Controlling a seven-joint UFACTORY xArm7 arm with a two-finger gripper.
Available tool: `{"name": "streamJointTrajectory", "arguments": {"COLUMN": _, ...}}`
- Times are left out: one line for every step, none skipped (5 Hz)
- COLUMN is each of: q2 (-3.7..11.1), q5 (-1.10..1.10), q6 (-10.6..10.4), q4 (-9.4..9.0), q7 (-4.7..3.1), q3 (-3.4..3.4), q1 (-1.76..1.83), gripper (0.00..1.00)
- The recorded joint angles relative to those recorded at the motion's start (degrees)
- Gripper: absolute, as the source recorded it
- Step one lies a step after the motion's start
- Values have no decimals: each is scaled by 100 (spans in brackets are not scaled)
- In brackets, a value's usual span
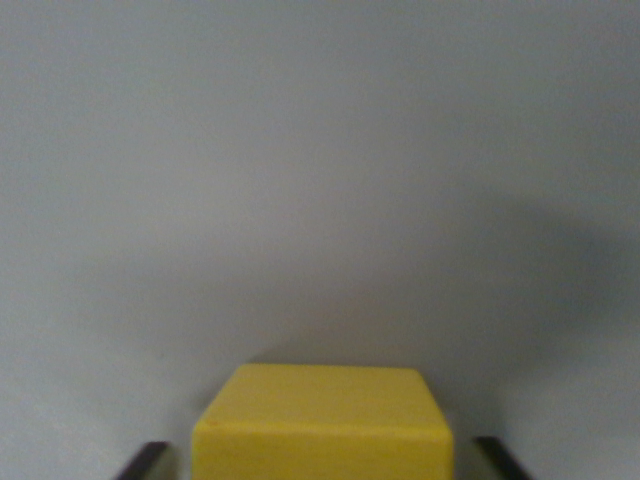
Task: Pick yellow cube
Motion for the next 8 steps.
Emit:
{"name": "streamJointTrajectory", "arguments": {"q2": -5, "q5": -1, "q6": 13, "q4": 8, "q7": 1, "q3": 0, "q1": 0, "gripper": 100}}
{"name": "streamJointTrajectory", "arguments": {"q2": -5, "q5": -1, "q6": 13, "q4": 8, "q7": 1, "q3": 0, "q1": 0, "gripper": 100}}
{"name": "streamJointTrajectory", "arguments": {"q2": -25, "q5": -5, "q6": 61, "q4": 37, "q7": 3, "q3": 0, "q1": 1, "gripper": 100}}
{"name": "streamJointTrajectory", "arguments": {"q2": -25, "q5": -5, "q6": 61, "q4": 37, "q7": 3, "q3": 0, "q1": 1, "gripper": 100}}
{"name": "streamJointTrajectory", "arguments": {"q2": -57, "q5": -11, "q6": 142, "q4": 86, "q7": 8, "q3": 0, "q1": 3, "gripper": 100}}
{"name": "streamJointTrajectory", "arguments": {"q2": -57, "q5": -11, "q6": 142, "q4": 86, "q7": 8, "q3": 0, "q1": 3, "gripper": 100}}
{"name": "streamJointTrajectory", "arguments": {"q2": -99, "q5": -19, "q6": 247, "q4": 149, "q7": 13, "q3": -1, "q1": 4, "gripper": 100}}
{"name": "streamJointTrajectory", "arguments": {"q2": -99, "q5": -19, "q6": 247, "q4": 149, "q7": 13, "q3": -1, "q1": 4, "gripper": 100}}
